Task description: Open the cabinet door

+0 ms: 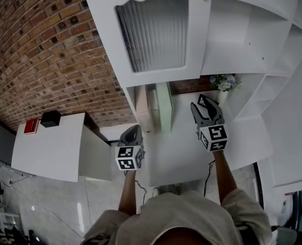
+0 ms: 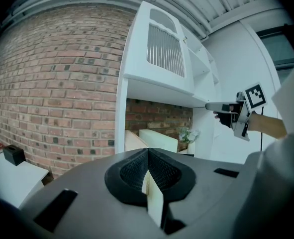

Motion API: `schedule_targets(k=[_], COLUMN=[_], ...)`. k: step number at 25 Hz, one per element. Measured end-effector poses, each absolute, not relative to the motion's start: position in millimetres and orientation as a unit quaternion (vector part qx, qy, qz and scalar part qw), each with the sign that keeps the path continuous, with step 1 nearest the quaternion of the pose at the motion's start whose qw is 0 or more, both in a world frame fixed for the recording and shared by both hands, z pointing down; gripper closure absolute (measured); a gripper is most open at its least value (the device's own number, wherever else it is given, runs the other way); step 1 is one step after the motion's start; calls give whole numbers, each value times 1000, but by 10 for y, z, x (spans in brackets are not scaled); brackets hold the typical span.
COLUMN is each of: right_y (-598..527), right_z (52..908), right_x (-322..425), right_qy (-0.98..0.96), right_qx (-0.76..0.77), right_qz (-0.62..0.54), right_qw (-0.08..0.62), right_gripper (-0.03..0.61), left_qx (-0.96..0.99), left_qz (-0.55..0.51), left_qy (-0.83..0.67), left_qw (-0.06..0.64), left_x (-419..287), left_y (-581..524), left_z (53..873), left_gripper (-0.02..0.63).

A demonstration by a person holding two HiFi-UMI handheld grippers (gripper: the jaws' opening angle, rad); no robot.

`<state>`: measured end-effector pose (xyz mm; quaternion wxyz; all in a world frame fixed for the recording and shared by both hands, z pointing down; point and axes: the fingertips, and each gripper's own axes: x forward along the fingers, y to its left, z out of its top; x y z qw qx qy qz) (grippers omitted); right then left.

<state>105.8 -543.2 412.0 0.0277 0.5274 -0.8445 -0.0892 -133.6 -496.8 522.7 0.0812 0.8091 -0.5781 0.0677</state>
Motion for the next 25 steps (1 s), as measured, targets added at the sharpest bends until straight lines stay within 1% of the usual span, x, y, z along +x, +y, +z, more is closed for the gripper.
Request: schedule_targets(k=[3,5,6,10,25], right_y=[-5515,-5570,-5598,-5726,-6117], right_z=[3845,3679,3601,3364,3101], right_x=[1049,1017,997,927,799], right_qy=[-844,-846,-847,-851,-866], right_qx=[526,520,517,509,488], right_qz=[-105,-117,-123,-130,-108], right_qw=[14,11,10,4,-5], right_gripper=[331,311,285,244,232], left_qx=[810,810,811,812,806], left_qz=[65,64,64,67,66], left_qy=[-578,-577,-576,-573,-582], left_qw=[83,84,84,87,84], left_x=[-1367,-1381,-1387,-1405,-1659], left_y=[-4956,-4949,-4951,-4952,-4894], left_z=[5228,5221,5220,5247,5216], left_gripper=[588,588,588,588,588])
